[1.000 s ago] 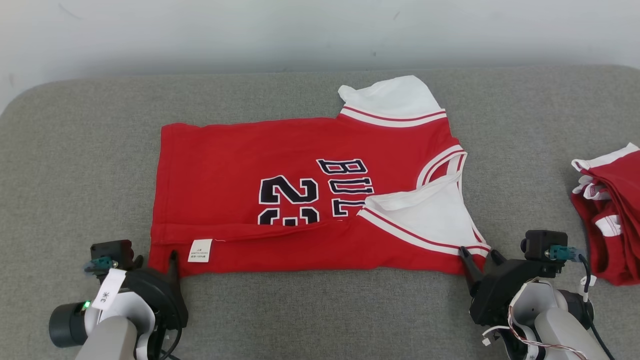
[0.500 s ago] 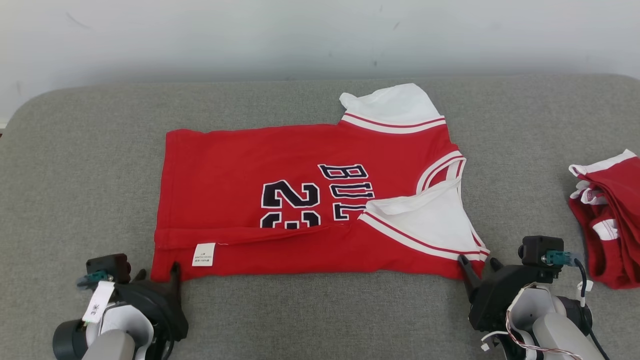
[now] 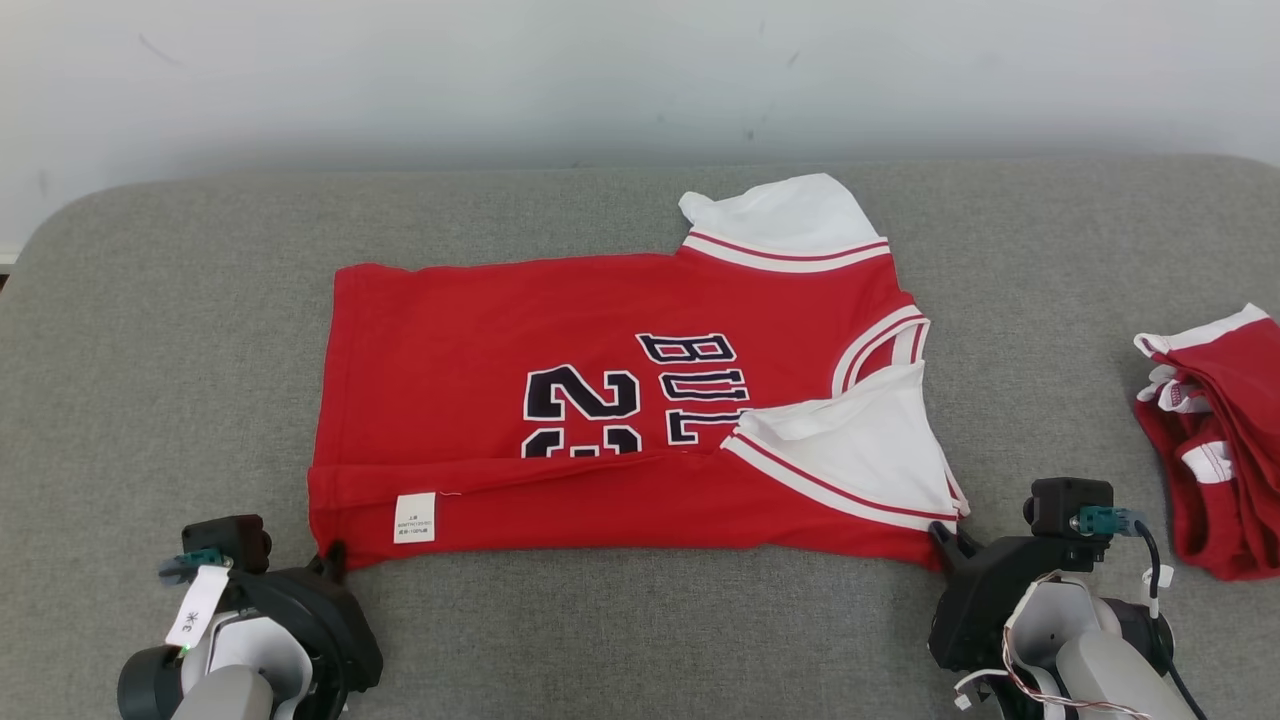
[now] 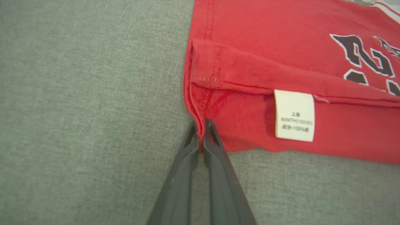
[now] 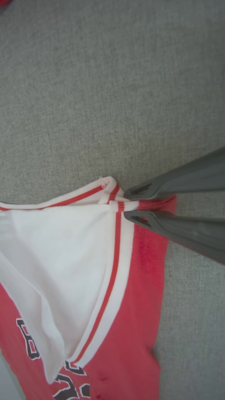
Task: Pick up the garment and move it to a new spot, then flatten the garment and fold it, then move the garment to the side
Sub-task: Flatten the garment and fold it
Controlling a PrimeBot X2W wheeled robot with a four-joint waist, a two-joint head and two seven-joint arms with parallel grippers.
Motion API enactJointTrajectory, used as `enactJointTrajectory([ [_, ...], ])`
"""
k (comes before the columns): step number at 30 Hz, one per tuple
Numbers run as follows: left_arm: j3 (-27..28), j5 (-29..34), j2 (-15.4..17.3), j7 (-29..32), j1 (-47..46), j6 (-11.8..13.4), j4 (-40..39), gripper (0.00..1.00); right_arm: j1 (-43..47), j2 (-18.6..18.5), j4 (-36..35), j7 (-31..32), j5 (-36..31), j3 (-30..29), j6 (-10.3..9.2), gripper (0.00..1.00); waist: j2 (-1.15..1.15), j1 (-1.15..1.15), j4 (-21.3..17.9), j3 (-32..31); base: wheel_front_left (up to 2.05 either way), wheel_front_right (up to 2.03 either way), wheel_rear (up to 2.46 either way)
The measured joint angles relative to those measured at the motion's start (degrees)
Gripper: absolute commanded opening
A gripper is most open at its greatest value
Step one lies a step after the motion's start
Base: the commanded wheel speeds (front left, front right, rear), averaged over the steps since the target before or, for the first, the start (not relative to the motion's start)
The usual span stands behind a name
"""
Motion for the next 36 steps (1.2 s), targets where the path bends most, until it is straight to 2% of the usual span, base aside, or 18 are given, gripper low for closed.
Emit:
enactJointTrajectory([
  [6,0.32,-0.8,0.0,0.01,0.04,-0.54,0.05,0.0,0.27,0.02,-0.51,0.26,0.63,-0.08,0.74,0.0,0.0,0.0,-0.21,-0.39,0.0,0.0,0.0],
  [11,1.11,-1.97,-0.32,-0.42,0.41,-1.98,-1.11,0.0,3.65,0.46,-4.16,1.0,4.37,-0.92,3.67,0.0,0.0,0.0,-0.24,-1.03,0.0,0.0,0.0],
  [12,1.11,-1.97,-0.32,-0.42,0.41,-1.98,-1.11,0.0,3.65,0.46,-4.16,1.0,4.37,-0.92,3.67,0.0,0.0,0.0,-0.24,-1.03,0.0,0.0,0.0],
  [16,1.82,-3.72,-0.05,-1.4,2.31,-2.85,-3.05,0.0,6.94,0.27,-8.45,1.54,5.99,-1.24,5.67,0.0,0.0,0.0,-0.17,-1.84,0.0,0.0,0.0],
  [20,1.82,-4.21,0.62,-1.91,5.37,-4.09,-5.25,0.0,9.79,-1.27,-12.48,2.57,6.68,-1.7,6.79,0.0,0.0,0.0,-0.3,-2.87,0.0,0.0,0.0],
  [28,2.18,-5.46,1.42,-2.83,11.93,-4.61,-12.09,0.0,18.93,-4.48,-23.16,4.57,10.14,-5.0,7.65,0.0,0.0,0.0,-0.18,-5.4,0.0,0.0,0.0],
  [36,1.6,-5.48,2.61,-1.82,19.75,-4.63,-17.2,0.0,25.57,-6.28,-30.25,7.66,11.66,-6.39,7.3,0.0,0.0,-0.01,-0.02,-7.05,0.0,0.0,0.0],
])
